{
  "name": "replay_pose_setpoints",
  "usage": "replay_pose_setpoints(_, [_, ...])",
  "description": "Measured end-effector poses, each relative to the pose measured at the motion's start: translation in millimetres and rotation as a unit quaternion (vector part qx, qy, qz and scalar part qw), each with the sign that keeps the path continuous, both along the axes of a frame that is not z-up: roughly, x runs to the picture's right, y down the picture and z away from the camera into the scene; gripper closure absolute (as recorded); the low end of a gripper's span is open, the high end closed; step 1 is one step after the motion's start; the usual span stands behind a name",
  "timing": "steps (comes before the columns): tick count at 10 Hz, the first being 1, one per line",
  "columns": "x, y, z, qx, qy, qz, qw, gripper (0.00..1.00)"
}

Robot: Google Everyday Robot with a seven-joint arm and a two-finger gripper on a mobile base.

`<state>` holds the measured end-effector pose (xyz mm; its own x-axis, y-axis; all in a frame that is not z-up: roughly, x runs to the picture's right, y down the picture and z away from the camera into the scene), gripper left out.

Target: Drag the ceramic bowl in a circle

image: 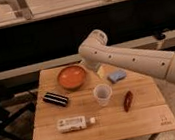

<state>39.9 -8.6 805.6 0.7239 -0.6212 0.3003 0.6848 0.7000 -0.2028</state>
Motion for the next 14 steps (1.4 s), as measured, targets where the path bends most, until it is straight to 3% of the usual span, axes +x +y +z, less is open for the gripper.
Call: replay_pose_setpoints(14, [-25.9, 9.6, 57.7, -0.010, -0.041, -0.018, 0.9990, 0.20])
